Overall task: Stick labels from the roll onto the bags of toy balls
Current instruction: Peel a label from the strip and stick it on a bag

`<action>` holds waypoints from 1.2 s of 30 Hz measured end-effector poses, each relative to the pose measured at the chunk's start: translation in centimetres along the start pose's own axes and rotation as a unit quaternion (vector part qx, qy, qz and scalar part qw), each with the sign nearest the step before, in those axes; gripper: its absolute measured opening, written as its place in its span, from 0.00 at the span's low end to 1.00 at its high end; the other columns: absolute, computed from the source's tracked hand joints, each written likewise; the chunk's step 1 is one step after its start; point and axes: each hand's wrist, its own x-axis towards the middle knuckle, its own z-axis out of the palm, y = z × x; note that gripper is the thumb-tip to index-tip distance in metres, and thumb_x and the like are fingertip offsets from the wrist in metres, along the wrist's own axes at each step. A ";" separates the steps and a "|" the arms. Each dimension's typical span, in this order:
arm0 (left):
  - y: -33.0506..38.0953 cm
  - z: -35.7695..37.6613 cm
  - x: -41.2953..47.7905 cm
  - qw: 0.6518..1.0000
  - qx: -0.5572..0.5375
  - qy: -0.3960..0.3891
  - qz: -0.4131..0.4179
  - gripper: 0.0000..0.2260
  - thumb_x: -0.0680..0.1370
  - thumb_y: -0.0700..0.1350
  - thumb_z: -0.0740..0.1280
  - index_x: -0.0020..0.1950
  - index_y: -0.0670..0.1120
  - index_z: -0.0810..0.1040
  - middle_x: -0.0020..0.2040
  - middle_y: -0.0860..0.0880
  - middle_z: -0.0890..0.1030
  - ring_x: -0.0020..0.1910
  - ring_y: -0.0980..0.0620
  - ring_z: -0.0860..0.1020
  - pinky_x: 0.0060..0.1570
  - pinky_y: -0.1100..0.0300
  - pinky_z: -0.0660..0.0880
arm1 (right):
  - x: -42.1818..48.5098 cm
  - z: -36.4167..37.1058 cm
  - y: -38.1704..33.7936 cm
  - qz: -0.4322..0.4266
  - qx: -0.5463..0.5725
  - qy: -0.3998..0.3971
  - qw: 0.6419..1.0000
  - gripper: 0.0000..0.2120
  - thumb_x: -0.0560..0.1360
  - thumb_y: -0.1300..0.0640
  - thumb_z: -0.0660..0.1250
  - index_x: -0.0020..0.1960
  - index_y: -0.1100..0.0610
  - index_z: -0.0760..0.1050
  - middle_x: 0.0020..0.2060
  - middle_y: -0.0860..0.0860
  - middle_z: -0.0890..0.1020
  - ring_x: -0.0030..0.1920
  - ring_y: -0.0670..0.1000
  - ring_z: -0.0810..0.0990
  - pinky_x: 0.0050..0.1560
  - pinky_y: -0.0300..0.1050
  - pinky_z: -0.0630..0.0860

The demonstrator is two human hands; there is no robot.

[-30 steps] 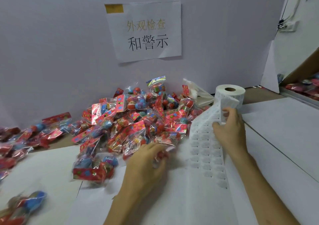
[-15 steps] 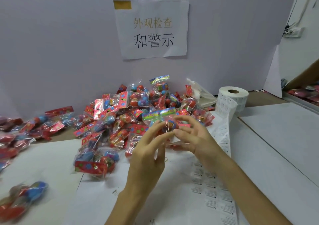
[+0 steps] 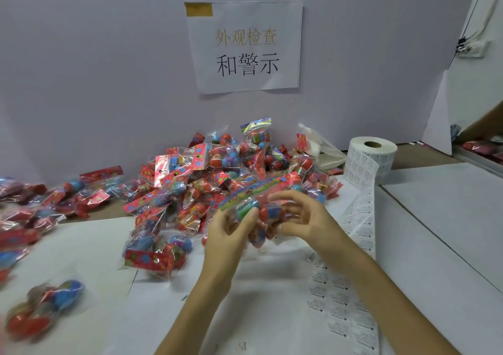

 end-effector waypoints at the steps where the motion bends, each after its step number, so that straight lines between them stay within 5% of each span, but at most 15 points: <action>1: 0.0 -0.1 0.1 1.000 0.006 0.026 0.001 0.11 0.75 0.52 0.74 0.55 0.50 0.84 0.46 0.52 0.88 0.45 0.51 0.86 0.39 0.66 0.79 | -0.1 0.2 0.0 0.002 -0.010 -0.017 1.000 0.19 0.74 0.71 0.72 0.59 0.53 0.80 0.49 0.51 0.86 0.52 0.51 0.86 0.54 0.44 0.82; 3: 0.2 -0.5 0.2 0.999 0.004 0.044 0.007 0.04 0.77 0.44 0.74 0.47 0.52 0.87 0.44 0.52 0.88 0.44 0.53 0.86 0.39 0.66 0.80 | -0.2 0.6 0.1 0.008 -0.023 -0.036 0.999 0.11 0.76 0.63 0.74 0.57 0.54 0.82 0.49 0.54 0.86 0.52 0.52 0.86 0.55 0.44 0.81; 7: 0.6 -0.6 0.1 0.999 0.007 0.041 0.004 0.16 0.77 0.36 0.72 0.36 0.56 0.87 0.39 0.54 0.87 0.40 0.58 0.85 0.36 0.69 0.78 | -0.1 1.2 0.5 0.002 -0.062 -0.011 0.998 0.05 0.77 0.55 0.73 0.51 0.55 0.83 0.46 0.54 0.86 0.48 0.52 0.85 0.47 0.42 0.80; 14: 0.6 -0.4 0.0 0.999 0.017 0.027 0.008 0.16 0.76 0.31 0.70 0.38 0.52 0.85 0.36 0.53 0.86 0.37 0.58 0.85 0.33 0.69 0.77 | 0.1 0.9 1.1 0.003 -0.082 0.000 0.997 0.02 0.77 0.59 0.73 0.45 0.57 0.83 0.38 0.52 0.85 0.38 0.47 0.83 0.37 0.41 0.79; 19: 0.2 -0.4 0.1 1.000 0.015 0.016 -0.002 0.02 0.78 0.43 0.73 0.49 0.51 0.84 0.42 0.53 0.88 0.41 0.54 0.87 0.35 0.66 0.79 | 0.0 0.9 0.8 0.005 -0.058 0.032 0.998 0.05 0.78 0.61 0.72 0.43 0.60 0.82 0.34 0.51 0.83 0.34 0.45 0.81 0.33 0.38 0.77; 25: 0.4 -0.6 0.1 0.990 -0.028 -0.052 -0.125 0.13 0.76 0.47 0.75 0.59 0.51 0.80 0.45 0.53 0.88 0.42 0.52 0.87 0.34 0.62 0.80 | 0.3 0.2 0.7 0.049 0.042 0.142 0.988 0.03 0.78 0.64 0.70 0.46 0.59 0.79 0.44 0.62 0.83 0.43 0.58 0.84 0.47 0.56 0.84; 31: 0.8 -0.9 0.0 0.982 -0.091 -0.077 -0.144 0.13 0.76 0.46 0.75 0.60 0.48 0.82 0.48 0.47 0.87 0.40 0.43 0.86 0.36 0.56 0.83 | 0.4 -0.5 0.9 0.048 0.099 0.100 0.989 0.08 0.77 0.70 0.67 0.46 0.59 0.81 0.41 0.54 0.84 0.42 0.56 0.86 0.40 0.47 0.83; 34: 1.2 -1.0 0.2 0.969 -0.180 -0.083 -0.150 0.15 0.73 0.52 0.75 0.52 0.42 0.83 0.52 0.45 0.87 0.49 0.41 0.86 0.43 0.53 0.84 | 0.5 -0.7 0.6 0.006 0.125 0.090 0.988 0.21 0.76 0.75 0.60 0.37 0.54 0.82 0.46 0.54 0.86 0.50 0.56 0.85 0.50 0.50 0.83; 36: 1.2 -1.1 0.2 0.968 -0.199 -0.086 -0.123 0.12 0.72 0.50 0.72 0.46 0.41 0.81 0.48 0.44 0.86 0.46 0.45 0.85 0.40 0.57 0.83 | 0.5 -0.8 0.3 -0.027 0.130 0.087 0.987 0.27 0.76 0.75 0.55 0.30 0.53 0.80 0.52 0.58 0.86 0.58 0.59 0.83 0.59 0.57 0.79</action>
